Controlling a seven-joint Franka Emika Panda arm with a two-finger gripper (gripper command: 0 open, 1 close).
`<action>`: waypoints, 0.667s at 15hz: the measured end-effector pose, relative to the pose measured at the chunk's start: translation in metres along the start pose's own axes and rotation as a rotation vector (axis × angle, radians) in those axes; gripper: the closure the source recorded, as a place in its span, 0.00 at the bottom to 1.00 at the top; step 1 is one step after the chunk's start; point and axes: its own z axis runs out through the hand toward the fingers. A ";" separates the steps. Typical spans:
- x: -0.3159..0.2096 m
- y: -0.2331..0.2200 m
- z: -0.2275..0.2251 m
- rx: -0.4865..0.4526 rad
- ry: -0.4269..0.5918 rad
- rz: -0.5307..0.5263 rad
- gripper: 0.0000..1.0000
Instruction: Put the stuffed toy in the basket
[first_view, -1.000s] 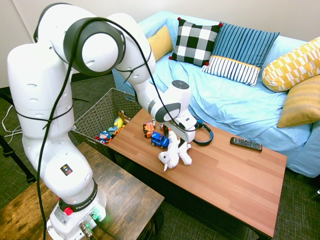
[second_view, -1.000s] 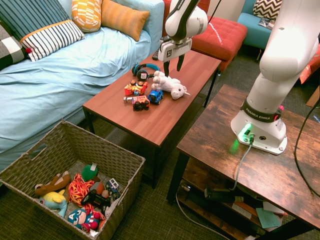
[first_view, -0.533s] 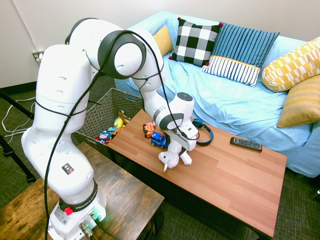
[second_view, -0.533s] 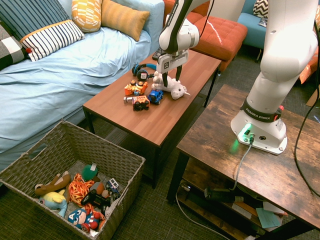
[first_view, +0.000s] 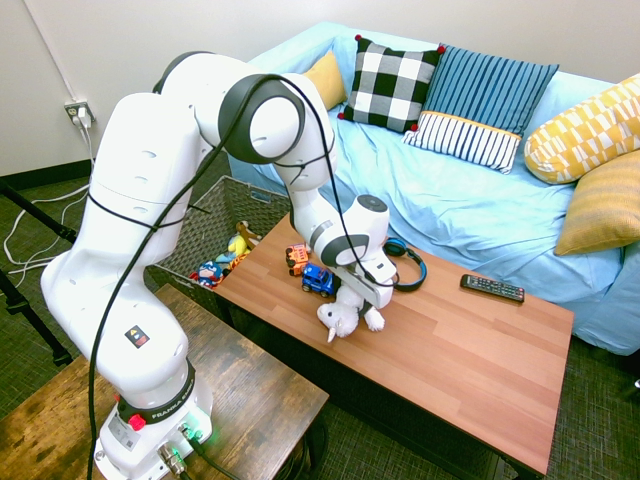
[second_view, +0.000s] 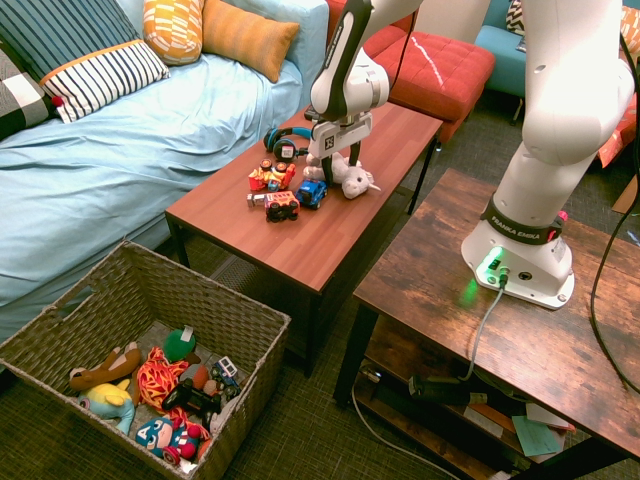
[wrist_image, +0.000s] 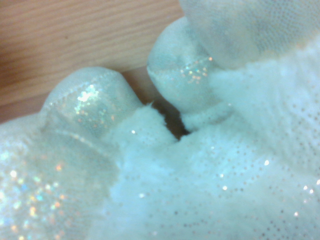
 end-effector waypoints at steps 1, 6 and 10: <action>0.000 -0.001 0.002 0.000 -0.002 0.002 1.00; -0.001 -0.005 0.004 0.011 0.002 0.016 1.00; 0.001 -0.007 0.005 0.020 -0.002 0.032 1.00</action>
